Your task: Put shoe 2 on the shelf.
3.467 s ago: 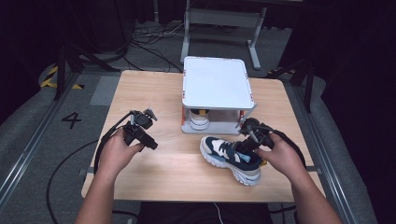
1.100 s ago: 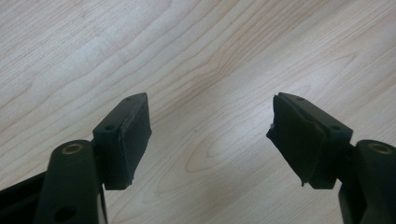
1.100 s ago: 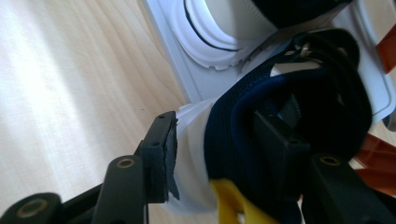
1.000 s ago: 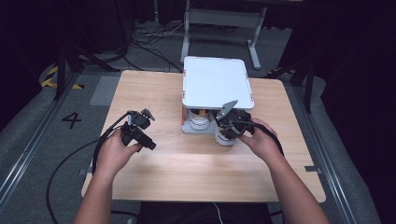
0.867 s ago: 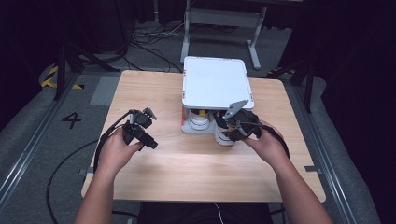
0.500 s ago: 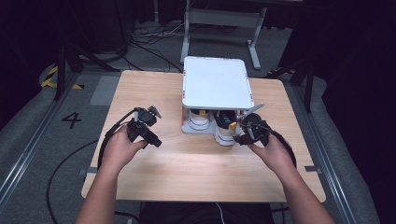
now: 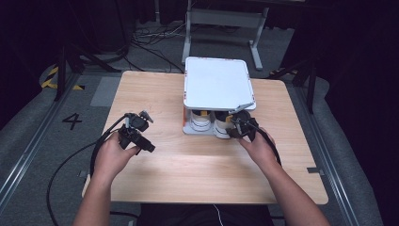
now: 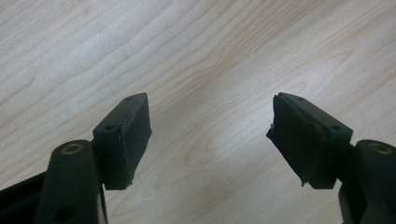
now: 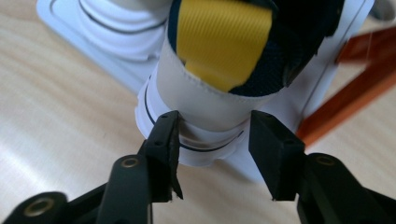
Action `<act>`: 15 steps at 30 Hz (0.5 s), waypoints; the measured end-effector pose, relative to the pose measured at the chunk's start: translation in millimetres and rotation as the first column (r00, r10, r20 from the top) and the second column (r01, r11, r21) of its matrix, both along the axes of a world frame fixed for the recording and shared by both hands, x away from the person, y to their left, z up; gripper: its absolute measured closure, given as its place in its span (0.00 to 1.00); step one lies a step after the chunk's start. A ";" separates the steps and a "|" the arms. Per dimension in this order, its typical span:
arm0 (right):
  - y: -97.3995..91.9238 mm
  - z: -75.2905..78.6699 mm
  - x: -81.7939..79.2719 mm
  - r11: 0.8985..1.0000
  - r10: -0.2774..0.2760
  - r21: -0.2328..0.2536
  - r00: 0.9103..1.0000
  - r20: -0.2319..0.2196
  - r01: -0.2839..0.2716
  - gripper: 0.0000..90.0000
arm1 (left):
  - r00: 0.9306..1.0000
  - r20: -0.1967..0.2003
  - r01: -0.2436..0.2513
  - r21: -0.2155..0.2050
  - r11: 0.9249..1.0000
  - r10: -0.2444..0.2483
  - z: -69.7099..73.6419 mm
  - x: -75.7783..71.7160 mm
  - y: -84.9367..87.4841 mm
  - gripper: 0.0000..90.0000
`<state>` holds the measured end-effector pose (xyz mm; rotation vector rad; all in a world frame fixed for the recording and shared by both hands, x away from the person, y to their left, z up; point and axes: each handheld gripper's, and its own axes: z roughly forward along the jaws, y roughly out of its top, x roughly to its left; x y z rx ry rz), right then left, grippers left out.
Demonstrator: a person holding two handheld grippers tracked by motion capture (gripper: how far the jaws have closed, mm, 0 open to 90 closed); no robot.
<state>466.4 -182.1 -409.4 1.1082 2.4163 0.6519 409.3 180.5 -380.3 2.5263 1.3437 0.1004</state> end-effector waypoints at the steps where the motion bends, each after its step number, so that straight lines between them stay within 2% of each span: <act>1: 4.2 -2.3 1.8 1.000 0.006 -0.003 1.000 0.028 -0.006 0.63 | 1.000 -0.004 -0.011 -0.011 1.000 0.011 -0.5 -1.5 1.4 0.32; 4: 9.1 -4.6 4.4 1.000 0.003 -0.022 0.999 0.050 -0.002 0.63 | 1.000 -0.009 -0.019 -0.016 1.000 0.019 -0.9 -3.2 3.6 0.32; 5: 10.1 -5.9 4.9 0.999 0.008 -0.031 0.997 0.072 -0.006 0.64 | 1.000 -0.011 -0.022 -0.017 1.000 0.022 -1.5 -3.8 4.3 0.32; 6: 10.6 -8.0 4.8 0.999 0.013 -0.049 0.994 0.113 -0.007 0.67 | 1.000 -0.013 -0.027 -0.018 0.999 0.026 -2.0 -4.0 4.3 0.32; 9: 10.6 -12.7 4.9 0.997 0.022 -0.073 0.982 0.188 -0.008 0.74 | 1.000 -0.013 -0.016 -0.014 1.000 0.016 -2.8 -2.3 2.7 0.32; 12: 11.0 -12.2 4.6 0.998 0.021 -0.069 0.984 0.179 -0.009 0.74 | 1.000 -0.008 -0.003 0.000 1.000 0.003 -2.2 -1.1 2.0 0.32; 15: 7.8 -3.6 -4.0 0.998 0.042 -0.051 0.987 0.157 -0.034 0.72 | 1.000 -0.016 -0.009 -0.017 1.000 0.009 -2.3 0.5 0.7 0.32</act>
